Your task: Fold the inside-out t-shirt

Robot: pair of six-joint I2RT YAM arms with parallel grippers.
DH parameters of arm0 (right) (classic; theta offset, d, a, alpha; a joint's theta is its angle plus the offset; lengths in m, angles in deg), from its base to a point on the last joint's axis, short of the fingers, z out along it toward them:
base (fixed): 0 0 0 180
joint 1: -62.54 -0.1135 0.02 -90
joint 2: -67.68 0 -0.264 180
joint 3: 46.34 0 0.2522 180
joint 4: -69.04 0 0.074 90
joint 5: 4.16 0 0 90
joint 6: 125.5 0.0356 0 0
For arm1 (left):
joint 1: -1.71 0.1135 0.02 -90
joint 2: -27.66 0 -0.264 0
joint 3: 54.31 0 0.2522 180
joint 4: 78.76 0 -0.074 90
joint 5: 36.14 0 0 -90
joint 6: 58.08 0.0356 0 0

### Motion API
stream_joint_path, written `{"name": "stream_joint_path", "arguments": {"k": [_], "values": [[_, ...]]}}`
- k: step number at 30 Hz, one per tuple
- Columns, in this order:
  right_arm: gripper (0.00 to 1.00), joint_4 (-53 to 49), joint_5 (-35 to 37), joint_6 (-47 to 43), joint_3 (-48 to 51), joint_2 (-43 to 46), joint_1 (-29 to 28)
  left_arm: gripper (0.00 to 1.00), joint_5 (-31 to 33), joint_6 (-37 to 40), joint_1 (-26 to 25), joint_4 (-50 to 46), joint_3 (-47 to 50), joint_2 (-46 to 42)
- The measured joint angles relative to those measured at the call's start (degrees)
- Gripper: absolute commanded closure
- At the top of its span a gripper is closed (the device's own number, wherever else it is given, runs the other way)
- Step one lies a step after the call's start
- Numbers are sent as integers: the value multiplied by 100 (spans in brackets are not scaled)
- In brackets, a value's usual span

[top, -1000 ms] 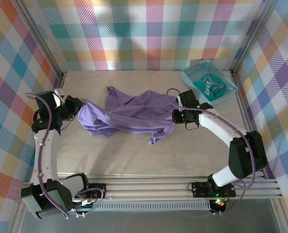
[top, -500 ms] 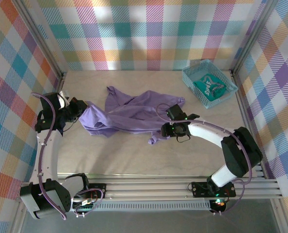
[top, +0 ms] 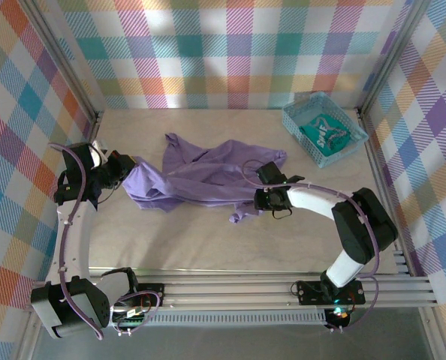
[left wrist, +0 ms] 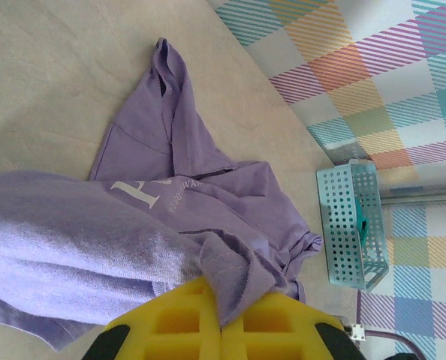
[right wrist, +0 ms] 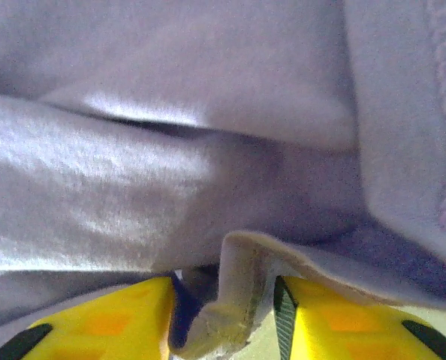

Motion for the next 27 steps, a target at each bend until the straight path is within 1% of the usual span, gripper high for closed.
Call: {"name": "stream_joint_path", "arguments": {"k": [2,5,11,14,21,27], "values": [[52,68,-70,11,0,24,42,100,0,0,0,-2,0,0],[52,160,-160,17,0,33,87,100,0,2,0,-2,0,0],[65,170,-216,74,-4,2,118,100,0,22,0,0,0,0],[69,166,-216,98,-4,-9,125,100,0,31,0,0,0,0],[75,140,-214,103,118,116,210,100,0,66,0,-2,0,0],[77,129,-219,127,387,273,317,100,0,105,0,-2,0,0]]}}
